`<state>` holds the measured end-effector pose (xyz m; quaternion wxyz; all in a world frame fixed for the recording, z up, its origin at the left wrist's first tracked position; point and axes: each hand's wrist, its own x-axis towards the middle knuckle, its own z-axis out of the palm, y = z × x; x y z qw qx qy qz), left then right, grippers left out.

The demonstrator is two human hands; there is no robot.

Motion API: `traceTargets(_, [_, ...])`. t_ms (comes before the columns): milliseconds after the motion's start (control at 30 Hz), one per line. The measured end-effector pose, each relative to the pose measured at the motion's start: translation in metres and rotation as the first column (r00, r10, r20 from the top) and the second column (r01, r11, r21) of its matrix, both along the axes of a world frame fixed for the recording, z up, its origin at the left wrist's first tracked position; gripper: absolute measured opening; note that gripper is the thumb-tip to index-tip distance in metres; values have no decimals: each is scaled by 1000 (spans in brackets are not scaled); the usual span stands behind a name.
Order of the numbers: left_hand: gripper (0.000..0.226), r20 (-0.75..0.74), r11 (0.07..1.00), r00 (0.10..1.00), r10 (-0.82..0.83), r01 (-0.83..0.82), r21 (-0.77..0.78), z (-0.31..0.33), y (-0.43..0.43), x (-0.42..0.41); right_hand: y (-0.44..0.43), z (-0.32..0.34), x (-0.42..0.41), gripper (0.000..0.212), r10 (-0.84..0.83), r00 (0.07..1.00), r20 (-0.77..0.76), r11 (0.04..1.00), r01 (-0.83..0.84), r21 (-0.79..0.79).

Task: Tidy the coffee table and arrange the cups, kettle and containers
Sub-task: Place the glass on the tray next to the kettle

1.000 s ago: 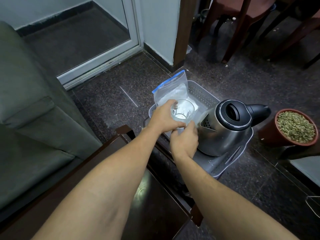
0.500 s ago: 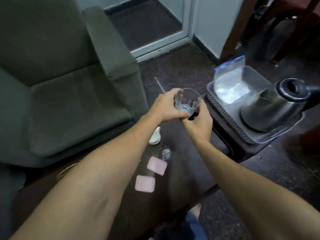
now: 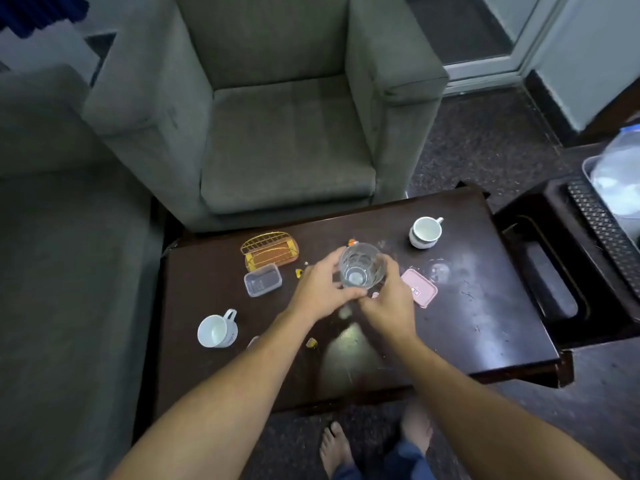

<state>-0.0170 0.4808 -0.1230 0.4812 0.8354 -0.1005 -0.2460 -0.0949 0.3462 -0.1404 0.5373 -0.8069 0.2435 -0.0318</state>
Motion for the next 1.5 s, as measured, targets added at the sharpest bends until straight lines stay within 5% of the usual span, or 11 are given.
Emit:
traceTargets(167, [97,-4,986,988,155,-154,61,-35,42,-27,38,-27,-4,82,125,990,-73,992,-125,0])
traceTargets(433, [91,-20,962,966,257,-254,99,-80,57,-33,55,-74,4,70,142,969,-204,987,-154,-42])
traceTargets(1100, [98,-59,970,981,185,-172,171,-104,59,-23,56,-100,15,67,127,964,-232,987,-146,-66])
traceTargets(1333, [128,-43,953,992,121,-104,286,-72,63,-26,43,-71,4,94,153,949,-275,971,-196,-136])
traceTargets(1500, [82,111,963,991,69,-96,251,-8,41,-19,3,-3,-6,85,123,953,-276,959,-186,-214])
